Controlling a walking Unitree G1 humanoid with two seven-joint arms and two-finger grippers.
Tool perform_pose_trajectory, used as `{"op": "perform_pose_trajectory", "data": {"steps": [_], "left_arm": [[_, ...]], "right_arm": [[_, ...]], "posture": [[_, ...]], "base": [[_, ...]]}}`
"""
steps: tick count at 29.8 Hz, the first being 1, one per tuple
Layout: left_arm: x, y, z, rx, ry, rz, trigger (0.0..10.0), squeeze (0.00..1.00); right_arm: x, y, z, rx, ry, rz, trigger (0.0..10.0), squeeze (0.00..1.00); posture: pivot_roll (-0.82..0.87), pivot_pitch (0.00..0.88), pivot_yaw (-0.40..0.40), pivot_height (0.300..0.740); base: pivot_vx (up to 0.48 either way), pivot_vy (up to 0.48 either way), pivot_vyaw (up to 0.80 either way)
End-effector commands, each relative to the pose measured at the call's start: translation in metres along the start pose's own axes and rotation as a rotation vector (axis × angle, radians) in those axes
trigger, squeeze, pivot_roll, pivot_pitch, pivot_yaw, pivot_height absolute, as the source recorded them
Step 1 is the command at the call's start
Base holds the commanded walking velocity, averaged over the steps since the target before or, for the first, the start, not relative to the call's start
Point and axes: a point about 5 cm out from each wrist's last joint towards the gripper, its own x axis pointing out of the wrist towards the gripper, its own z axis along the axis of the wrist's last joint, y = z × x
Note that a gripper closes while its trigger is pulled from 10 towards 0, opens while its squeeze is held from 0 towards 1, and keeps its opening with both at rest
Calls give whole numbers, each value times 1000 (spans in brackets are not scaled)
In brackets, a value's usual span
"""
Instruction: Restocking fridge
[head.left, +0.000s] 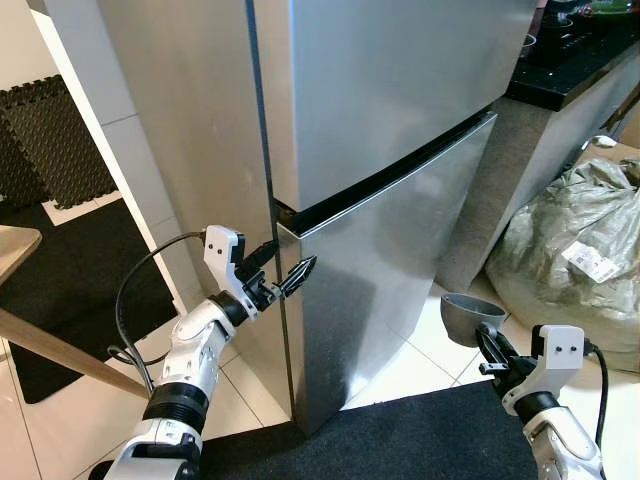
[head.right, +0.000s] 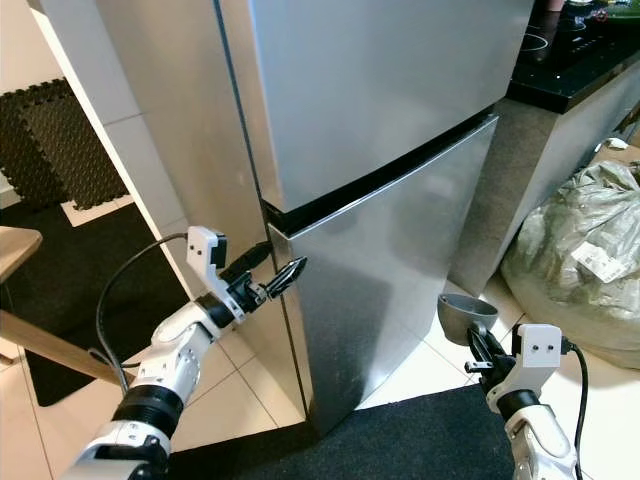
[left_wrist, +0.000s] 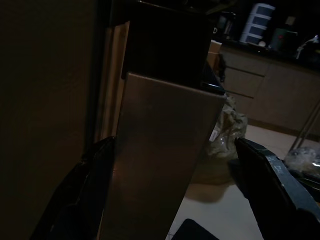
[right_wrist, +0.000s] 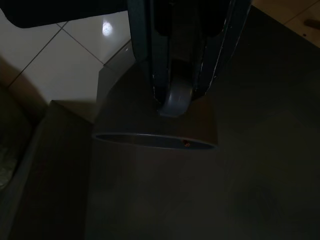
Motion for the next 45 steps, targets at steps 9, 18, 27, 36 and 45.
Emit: {"op": "perform_pose_trajectory", "data": {"steps": [9,18,27,36,45], "left_arm": [[16,-43,-25,-77,67,-225,10000,0],[17,-54,-30,-107,77,-258,10000,0],[17,-69,-37,-140,97,-322,10000,0],[-1,-69,-53,-168,191,-341,10000,0],[-41,-53,-84,-213,330,-185,10000,0]], "right_arm": [[-1,3,-2,6,7,10,10000,0],[-1,3,-1,6,5,12,10000,0],[-3,3,-3,9,10,11,10000,0],[-3,3,-4,10,11,9,10000,0],[-5,2,-5,13,16,5,10000,0]], "posture": [[-160,61,47,740],[-159,62,46,740],[-158,65,48,740],[-158,68,50,740],[-153,68,50,740]], "base": [[0,0,0],[0,0,0],[0,0,0],[0,0,0],[0,0,0]]}}
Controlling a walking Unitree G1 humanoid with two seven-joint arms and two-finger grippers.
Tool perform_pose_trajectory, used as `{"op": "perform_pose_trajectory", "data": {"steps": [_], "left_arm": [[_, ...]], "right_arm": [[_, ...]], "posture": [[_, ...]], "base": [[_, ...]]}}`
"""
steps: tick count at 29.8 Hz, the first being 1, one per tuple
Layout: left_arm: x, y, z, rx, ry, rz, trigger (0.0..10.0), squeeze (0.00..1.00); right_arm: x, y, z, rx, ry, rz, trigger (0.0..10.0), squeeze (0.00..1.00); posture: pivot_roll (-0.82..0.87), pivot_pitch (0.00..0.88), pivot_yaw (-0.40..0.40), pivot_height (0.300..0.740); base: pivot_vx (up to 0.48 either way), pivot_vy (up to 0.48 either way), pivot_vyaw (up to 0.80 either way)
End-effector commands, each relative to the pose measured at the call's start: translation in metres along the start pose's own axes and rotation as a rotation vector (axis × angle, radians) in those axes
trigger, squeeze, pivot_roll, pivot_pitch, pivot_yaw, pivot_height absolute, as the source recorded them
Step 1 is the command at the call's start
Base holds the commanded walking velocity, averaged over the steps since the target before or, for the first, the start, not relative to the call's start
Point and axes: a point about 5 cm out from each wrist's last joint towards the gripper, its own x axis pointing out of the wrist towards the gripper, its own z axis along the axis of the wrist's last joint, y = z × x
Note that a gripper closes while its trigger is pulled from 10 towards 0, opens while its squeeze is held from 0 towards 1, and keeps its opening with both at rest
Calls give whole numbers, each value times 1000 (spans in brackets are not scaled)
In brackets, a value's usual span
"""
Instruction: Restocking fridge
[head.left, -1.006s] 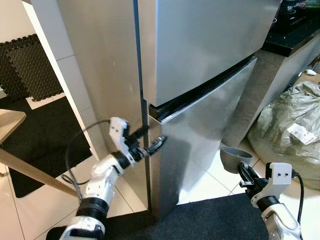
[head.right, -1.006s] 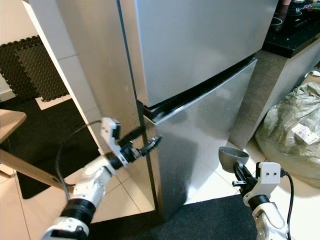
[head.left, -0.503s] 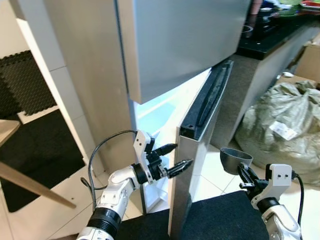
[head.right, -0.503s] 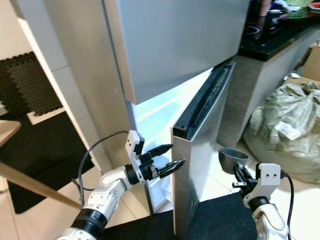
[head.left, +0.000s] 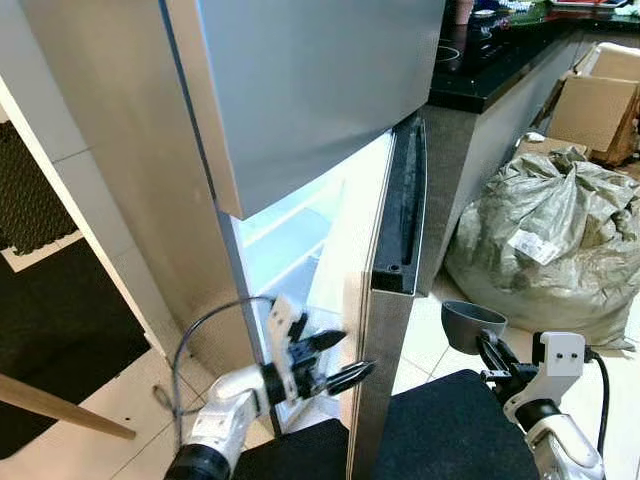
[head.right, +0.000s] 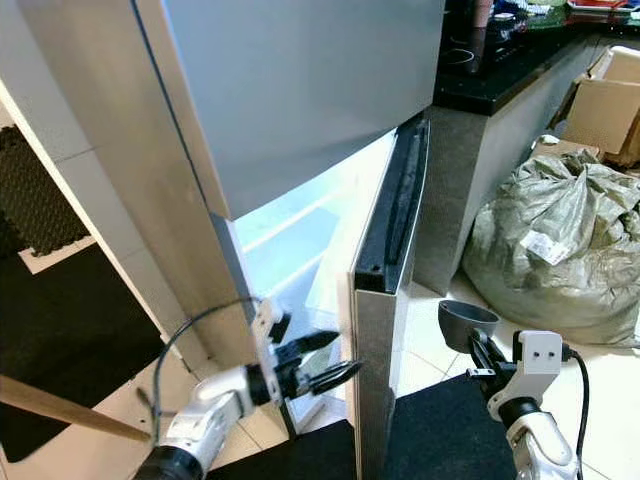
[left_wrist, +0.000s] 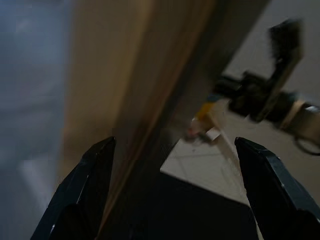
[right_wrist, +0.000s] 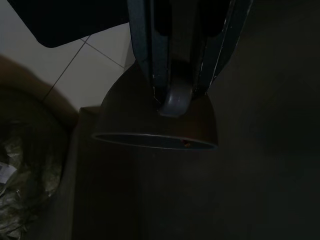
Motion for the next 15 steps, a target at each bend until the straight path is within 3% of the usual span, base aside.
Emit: {"op": "perform_pose_trajectory", "data": {"steps": [1,15], "left_arm": [[-13,6,-10,-6,44,53,10000,0],[-52,16,-60,-126,212,270,10000,0]], "right_arm": [[1,3,0,6,-6,11,10000,0],[1,2,0,7,-5,3,10000,0]], "posture": [[-153,67,50,740],[-157,61,53,740]], "base": [[0,0,0],[0,0,0]]}}
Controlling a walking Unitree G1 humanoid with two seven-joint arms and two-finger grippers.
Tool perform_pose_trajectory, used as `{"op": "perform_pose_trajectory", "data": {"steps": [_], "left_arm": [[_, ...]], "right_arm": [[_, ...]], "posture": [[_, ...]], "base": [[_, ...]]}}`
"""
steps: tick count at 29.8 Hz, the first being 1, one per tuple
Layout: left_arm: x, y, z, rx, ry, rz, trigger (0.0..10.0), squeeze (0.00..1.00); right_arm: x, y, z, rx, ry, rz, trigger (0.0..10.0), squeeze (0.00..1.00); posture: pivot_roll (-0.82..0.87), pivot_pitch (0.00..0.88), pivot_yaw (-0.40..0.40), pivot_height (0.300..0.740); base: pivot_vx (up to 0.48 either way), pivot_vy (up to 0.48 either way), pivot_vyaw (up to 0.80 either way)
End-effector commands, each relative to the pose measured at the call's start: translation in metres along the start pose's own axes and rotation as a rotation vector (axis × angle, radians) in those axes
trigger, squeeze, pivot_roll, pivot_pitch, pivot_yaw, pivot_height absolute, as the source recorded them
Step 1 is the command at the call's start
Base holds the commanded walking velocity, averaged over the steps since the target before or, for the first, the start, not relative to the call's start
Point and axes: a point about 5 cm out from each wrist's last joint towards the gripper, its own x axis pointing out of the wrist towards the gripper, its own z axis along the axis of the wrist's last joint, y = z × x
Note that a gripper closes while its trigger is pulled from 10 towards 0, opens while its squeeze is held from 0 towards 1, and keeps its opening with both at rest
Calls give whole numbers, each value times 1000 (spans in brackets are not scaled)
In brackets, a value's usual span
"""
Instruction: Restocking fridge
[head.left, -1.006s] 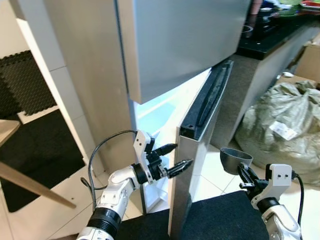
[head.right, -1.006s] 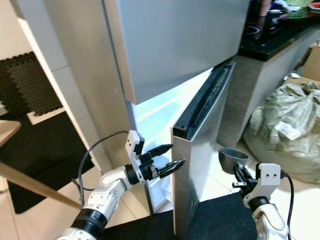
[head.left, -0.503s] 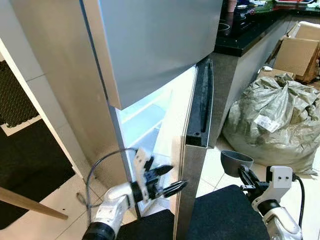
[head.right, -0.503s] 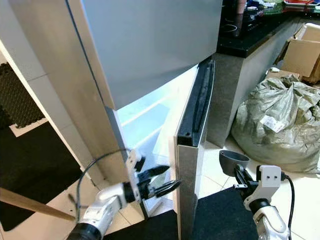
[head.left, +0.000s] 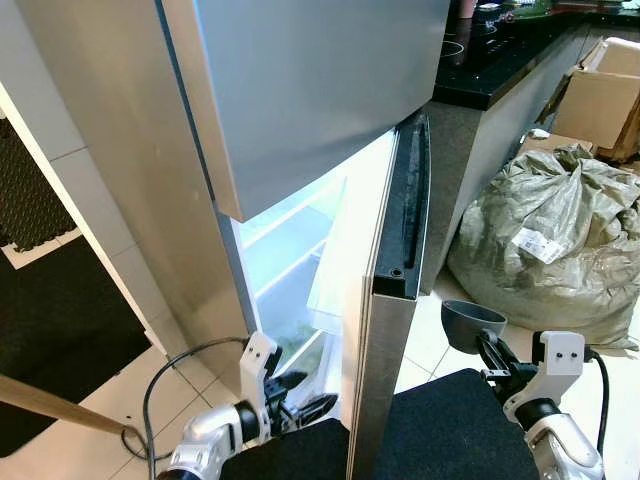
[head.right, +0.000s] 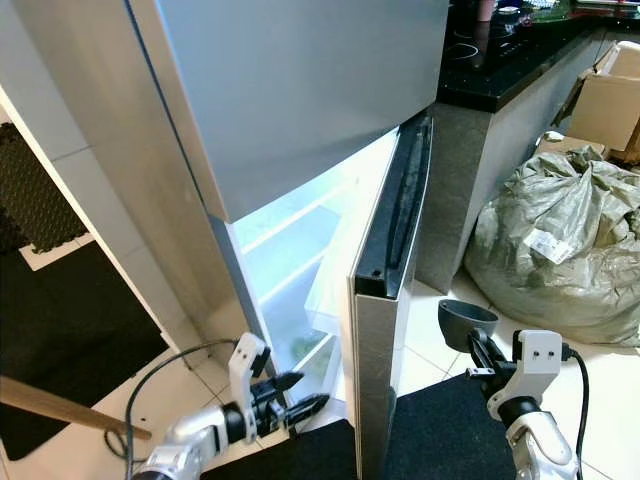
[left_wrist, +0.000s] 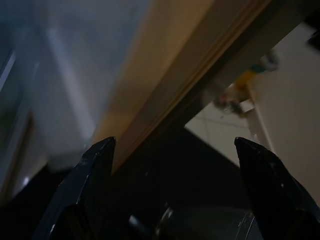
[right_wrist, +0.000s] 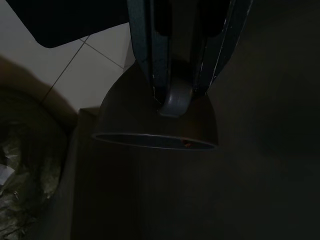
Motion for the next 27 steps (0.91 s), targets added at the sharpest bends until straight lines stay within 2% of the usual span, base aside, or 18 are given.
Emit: {"op": "perform_pose_trajectory", "data": {"steps": [1,3,10,12,15,20,24,27], "left_arm": [[-12,9,-8,7,37,71,10000,0],[-17,17,-12,-7,44,175,10000,0],[-23,26,-14,-32,29,292,10000,0],[-23,27,-12,-28,23,303,10000,0],[-14,29,0,-9,-38,333,10000,0],[-3,23,5,0,-65,320,10000,0],[-5,24,-2,-7,-38,375,10000,0],[-13,28,-10,-11,-11,428,10000,0]], "right_arm": [[0,1,-1,8,-2,0,10000,0],[-3,-3,-2,11,4,-20,10000,0],[-10,-12,-6,18,17,-59,10000,0],[-11,-12,-6,21,18,-63,10000,0],[-13,-14,-8,32,25,-72,10000,0],[-16,-13,-14,41,42,-80,10000,0],[-19,-14,-20,50,59,-104,10000,0],[-23,-14,-27,50,85,-113,10000,0]], "posture": [[-158,60,53,740],[-159,59,55,740],[-164,58,59,740],[-164,58,59,740],[-163,57,63,740],[-165,57,64,740],[-169,54,66,740],[-167,53,64,740]], "base": [[0,0,0],[0,0,0],[0,0,0],[0,0,0],[0,0,-329],[0,0,-800],[0,0,-800],[0,0,0]]}}
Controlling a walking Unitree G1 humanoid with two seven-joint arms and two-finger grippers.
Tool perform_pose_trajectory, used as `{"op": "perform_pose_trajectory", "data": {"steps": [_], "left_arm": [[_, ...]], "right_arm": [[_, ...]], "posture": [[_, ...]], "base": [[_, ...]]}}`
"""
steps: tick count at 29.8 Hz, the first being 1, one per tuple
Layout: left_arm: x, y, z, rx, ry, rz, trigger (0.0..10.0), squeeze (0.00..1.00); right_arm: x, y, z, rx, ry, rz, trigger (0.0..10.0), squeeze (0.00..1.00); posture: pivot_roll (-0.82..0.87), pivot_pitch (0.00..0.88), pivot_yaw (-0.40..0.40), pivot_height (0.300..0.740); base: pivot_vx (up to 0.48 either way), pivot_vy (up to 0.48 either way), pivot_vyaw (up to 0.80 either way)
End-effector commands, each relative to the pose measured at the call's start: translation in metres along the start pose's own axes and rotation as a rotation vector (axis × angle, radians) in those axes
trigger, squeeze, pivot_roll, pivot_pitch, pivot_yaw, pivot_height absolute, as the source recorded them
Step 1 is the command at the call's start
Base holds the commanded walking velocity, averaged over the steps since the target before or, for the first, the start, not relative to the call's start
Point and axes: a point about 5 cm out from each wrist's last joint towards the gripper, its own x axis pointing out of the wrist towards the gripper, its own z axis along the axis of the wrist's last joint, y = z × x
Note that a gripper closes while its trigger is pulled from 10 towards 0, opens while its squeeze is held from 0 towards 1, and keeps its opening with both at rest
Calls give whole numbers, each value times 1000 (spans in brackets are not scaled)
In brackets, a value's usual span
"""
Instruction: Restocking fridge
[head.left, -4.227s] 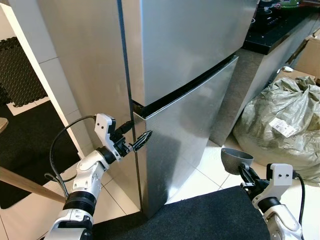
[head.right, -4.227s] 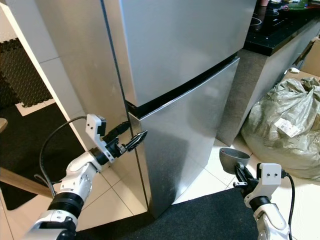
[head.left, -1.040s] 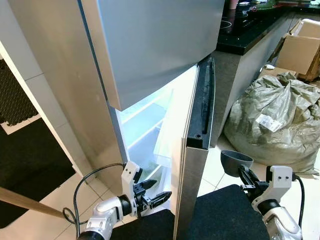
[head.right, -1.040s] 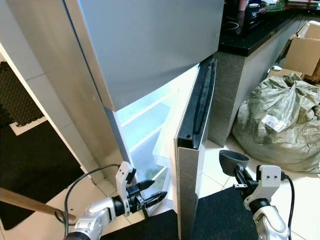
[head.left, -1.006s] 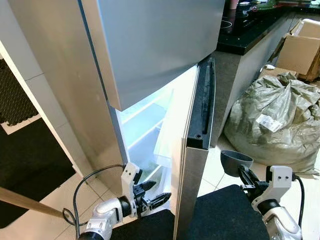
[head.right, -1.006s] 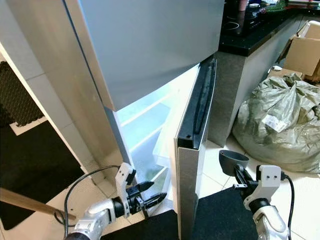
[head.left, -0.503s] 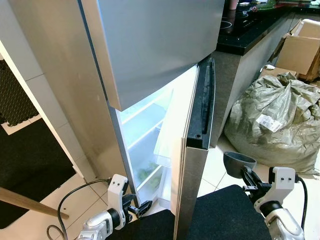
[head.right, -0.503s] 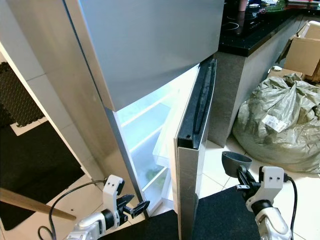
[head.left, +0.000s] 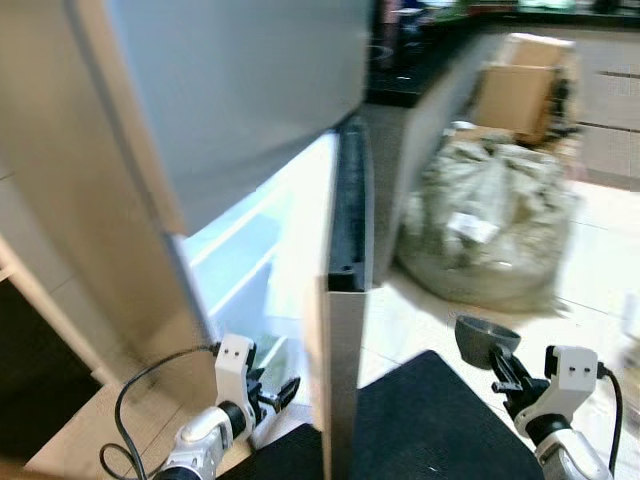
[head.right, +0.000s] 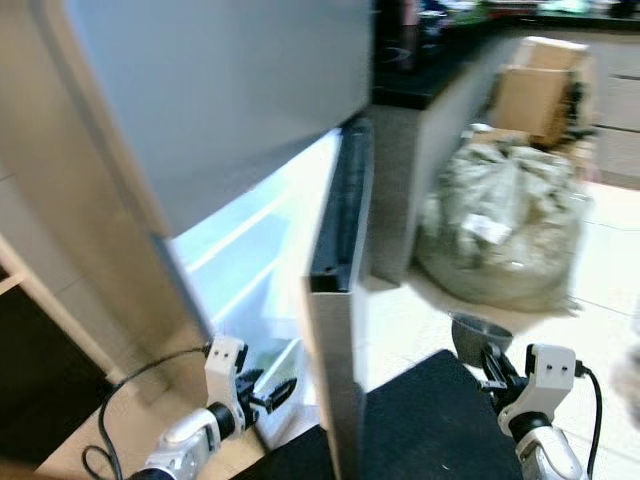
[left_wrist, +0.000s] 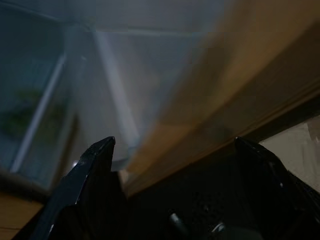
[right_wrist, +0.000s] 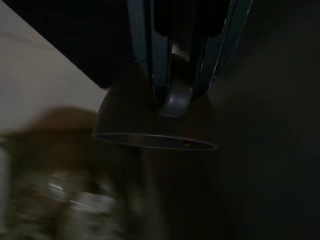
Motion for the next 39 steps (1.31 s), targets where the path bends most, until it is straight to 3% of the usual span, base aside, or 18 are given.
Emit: {"op": "perform_pose_trajectory", "data": {"steps": [1,13,18,27,32,36,39], "left_arm": [[-9,9,-11,1,39,60,10000,0],[-10,15,-5,15,-4,124,10000,0],[8,3,20,46,-101,80,10000,0],[19,-10,35,69,-151,27,10000,0],[20,-11,36,74,-154,17,10000,0],[21,-12,36,80,-153,12,10000,0],[21,-12,36,81,-152,8,10000,0]], "right_arm": [[1,6,-4,2,2,13,10000,0],[1,17,-15,22,27,57,10000,0],[0,16,-16,20,28,57,10000,0],[-5,14,-21,1,49,56,10000,0],[-12,9,-31,-6,92,12,10000,0],[-28,-6,-43,-37,149,-107,10000,0],[-31,-13,-41,-51,142,-162,10000,0]], "posture": [[-167,53,64,740],[-152,54,63,740],[-159,55,63,740],[-171,54,65,740],[-172,51,66,740],[-172,50,65,740],[-174,47,67,740]], "base": [[0,0,0],[0,0,0],[0,0,0],[0,0,0],[0,0,0],[0,0,0],[0,0,0]]}}
